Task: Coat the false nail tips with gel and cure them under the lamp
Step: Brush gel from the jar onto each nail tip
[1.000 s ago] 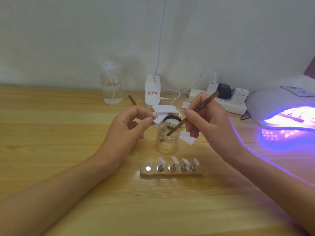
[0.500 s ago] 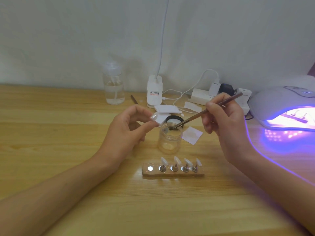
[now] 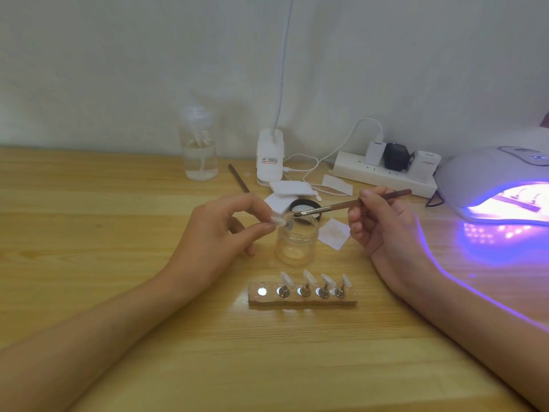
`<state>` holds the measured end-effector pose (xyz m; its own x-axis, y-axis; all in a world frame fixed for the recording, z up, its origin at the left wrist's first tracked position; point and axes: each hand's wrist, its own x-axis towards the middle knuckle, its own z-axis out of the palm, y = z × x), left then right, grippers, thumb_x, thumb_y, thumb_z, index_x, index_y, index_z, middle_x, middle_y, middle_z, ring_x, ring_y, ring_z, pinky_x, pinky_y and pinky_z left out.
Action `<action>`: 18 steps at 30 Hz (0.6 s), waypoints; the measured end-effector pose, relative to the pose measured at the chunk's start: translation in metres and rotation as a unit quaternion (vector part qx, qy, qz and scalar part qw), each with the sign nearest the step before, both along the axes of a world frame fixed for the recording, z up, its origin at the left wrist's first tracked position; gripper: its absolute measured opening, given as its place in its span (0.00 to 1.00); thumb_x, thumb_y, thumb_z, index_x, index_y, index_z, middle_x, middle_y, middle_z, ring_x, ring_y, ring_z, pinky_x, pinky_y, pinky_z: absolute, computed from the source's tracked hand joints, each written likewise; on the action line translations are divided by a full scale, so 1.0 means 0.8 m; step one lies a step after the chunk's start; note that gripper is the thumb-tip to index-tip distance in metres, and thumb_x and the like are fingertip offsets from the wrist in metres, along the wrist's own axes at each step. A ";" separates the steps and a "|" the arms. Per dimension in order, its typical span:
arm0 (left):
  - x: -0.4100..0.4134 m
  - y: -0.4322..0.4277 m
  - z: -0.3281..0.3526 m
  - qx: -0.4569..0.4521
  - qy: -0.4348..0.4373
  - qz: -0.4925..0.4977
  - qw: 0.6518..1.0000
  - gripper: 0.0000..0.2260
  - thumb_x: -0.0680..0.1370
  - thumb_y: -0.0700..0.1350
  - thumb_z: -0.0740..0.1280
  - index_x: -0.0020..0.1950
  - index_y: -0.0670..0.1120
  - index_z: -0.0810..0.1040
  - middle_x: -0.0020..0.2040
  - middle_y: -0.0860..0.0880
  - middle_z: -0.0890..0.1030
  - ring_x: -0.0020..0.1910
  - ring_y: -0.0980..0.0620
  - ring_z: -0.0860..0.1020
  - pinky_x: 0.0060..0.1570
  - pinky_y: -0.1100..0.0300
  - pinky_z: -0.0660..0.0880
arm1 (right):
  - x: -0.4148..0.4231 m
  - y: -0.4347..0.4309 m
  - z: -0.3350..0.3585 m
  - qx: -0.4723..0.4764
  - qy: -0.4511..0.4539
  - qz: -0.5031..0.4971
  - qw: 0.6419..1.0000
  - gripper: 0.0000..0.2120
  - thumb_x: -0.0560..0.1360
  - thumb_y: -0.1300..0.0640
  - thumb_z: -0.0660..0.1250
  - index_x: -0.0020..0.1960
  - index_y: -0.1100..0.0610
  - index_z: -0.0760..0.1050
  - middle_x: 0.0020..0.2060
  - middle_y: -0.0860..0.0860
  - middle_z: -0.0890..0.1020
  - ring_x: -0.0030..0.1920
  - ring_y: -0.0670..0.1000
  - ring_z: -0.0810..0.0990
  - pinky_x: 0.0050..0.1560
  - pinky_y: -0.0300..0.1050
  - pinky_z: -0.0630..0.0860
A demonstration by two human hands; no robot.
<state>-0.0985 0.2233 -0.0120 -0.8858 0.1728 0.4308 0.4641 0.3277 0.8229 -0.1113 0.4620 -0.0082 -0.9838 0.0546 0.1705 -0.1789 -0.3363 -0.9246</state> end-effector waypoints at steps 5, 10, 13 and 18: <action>-0.001 0.000 0.002 0.004 0.000 0.002 1.000 0.10 0.72 0.42 0.76 0.38 0.56 0.81 0.42 0.60 0.83 0.23 0.59 0.72 0.28 0.71 0.68 | 0.000 -0.001 0.001 0.015 0.016 0.007 1.000 0.07 0.74 0.53 0.68 0.46 0.55 0.72 0.30 0.52 0.80 0.29 0.47 0.78 0.30 0.36 0.75; 0.000 0.001 0.003 -0.006 0.011 0.005 1.000 0.09 0.72 0.41 0.76 0.38 0.55 0.81 0.40 0.61 0.82 0.24 0.59 0.67 0.28 0.72 0.65 | 0.001 -0.003 0.000 0.050 0.035 0.026 0.998 0.08 0.73 0.51 0.68 0.45 0.54 0.72 0.31 0.52 0.81 0.31 0.49 0.80 0.33 0.38 0.77; 0.003 0.002 0.002 -0.020 0.027 0.005 0.999 0.10 0.72 0.41 0.76 0.38 0.55 0.81 0.39 0.62 0.81 0.24 0.59 0.66 0.28 0.73 0.63 | 0.001 -0.002 0.000 0.054 0.040 0.031 0.997 0.08 0.73 0.50 0.68 0.44 0.53 0.72 0.32 0.52 0.81 0.31 0.50 0.81 0.34 0.40 0.78; 0.003 0.002 0.001 -0.024 0.029 0.008 0.999 0.10 0.72 0.40 0.76 0.38 0.55 0.81 0.38 0.62 0.80 0.24 0.59 0.66 0.28 0.72 0.63 | 0.000 -0.002 -0.003 0.076 0.036 0.002 0.996 0.07 0.76 0.53 0.67 0.44 0.55 0.71 0.30 0.51 0.80 0.30 0.48 0.79 0.32 0.38 0.76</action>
